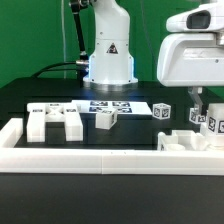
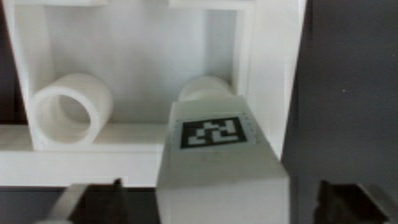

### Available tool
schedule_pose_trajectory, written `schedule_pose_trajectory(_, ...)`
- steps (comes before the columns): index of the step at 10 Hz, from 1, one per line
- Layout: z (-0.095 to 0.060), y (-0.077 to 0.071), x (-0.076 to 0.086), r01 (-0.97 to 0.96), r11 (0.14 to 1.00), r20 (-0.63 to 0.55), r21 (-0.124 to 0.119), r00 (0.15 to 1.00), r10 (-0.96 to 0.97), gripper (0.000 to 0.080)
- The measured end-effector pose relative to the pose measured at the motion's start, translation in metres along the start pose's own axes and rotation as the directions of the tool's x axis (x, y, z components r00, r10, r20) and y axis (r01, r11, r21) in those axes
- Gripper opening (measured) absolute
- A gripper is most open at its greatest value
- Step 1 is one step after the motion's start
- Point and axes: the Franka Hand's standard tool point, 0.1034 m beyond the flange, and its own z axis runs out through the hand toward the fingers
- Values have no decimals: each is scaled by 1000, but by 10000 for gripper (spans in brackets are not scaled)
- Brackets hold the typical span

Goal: Assemble chair

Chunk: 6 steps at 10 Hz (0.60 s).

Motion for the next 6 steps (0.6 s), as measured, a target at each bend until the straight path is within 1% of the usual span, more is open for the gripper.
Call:
schedule_pose_trajectory(1,0,0,0,0,1000,0,0,1000,0,309)
schedule_pose_trajectory(2,0,0,0,-10,1000,0,0,1000,10,309)
schedule_pose_trajectory(3,0,0,0,-10,1000,0,0,1000,10,289)
schedule_pose_trajectory(4,0,1,0,-64,998,1,4,998,64,289)
schedule_pose_trajectory(5,0,2,0,-173,985,1,10,985,173,289)
schedule_pose_trajectory(6,1,2,1,-245,970,-1,10,970,245,289)
